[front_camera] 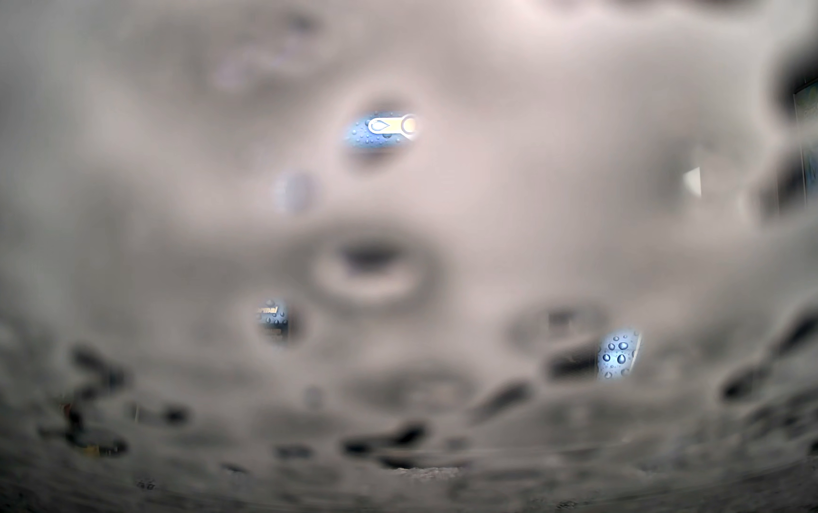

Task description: Follow the waypoints while adhering to traffic rules and regulations

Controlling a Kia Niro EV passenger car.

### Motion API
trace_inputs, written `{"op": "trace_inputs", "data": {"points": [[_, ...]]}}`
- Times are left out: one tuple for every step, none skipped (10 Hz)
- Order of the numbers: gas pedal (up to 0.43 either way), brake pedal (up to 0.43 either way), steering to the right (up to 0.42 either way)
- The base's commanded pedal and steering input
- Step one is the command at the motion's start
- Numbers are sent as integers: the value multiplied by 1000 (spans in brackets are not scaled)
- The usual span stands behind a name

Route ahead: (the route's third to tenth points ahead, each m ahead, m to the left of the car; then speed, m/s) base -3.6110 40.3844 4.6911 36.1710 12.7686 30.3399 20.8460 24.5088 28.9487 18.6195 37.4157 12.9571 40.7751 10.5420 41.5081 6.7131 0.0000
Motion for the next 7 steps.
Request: {"op": "trace_inputs", "data": {"points": [[0,0,-14],[0,0,-14],[0,0,-15],[0,0,-14],[0,0,-14],[0,0,-15],[0,0,-14]]}}
